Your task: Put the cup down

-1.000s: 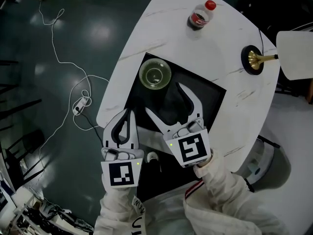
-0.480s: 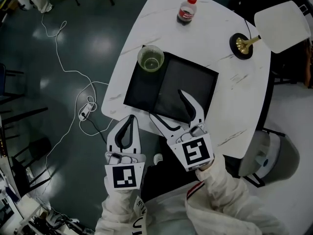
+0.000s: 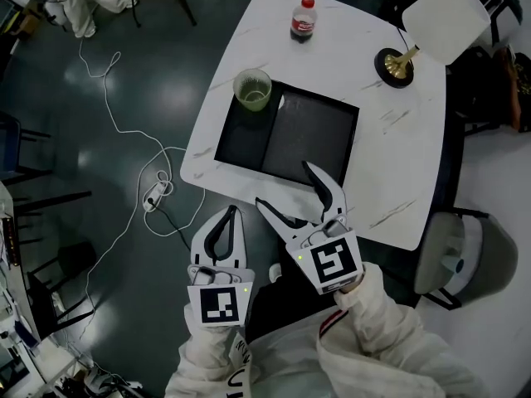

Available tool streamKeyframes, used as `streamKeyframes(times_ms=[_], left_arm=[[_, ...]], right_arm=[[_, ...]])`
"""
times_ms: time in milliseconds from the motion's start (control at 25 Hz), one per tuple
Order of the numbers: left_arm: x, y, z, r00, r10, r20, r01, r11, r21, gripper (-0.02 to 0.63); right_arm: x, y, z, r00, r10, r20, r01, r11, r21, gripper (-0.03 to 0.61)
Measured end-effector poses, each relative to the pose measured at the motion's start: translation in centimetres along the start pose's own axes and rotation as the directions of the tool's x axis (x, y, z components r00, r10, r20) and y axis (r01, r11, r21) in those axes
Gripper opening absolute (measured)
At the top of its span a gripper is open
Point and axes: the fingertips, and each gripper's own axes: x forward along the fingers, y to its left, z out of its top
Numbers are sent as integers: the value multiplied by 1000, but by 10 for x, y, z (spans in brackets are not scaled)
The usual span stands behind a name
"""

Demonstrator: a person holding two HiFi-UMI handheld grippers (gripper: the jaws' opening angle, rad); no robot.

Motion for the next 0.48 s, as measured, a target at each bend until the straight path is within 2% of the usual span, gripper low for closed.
streamKeyframes(times_ms=[480], left_arm=[[-92, -45, 23, 996, -34, 82, 30, 999, 41, 11]], right_arm=[[-96, 51, 28, 997, -38, 69, 40, 999, -21, 383]])
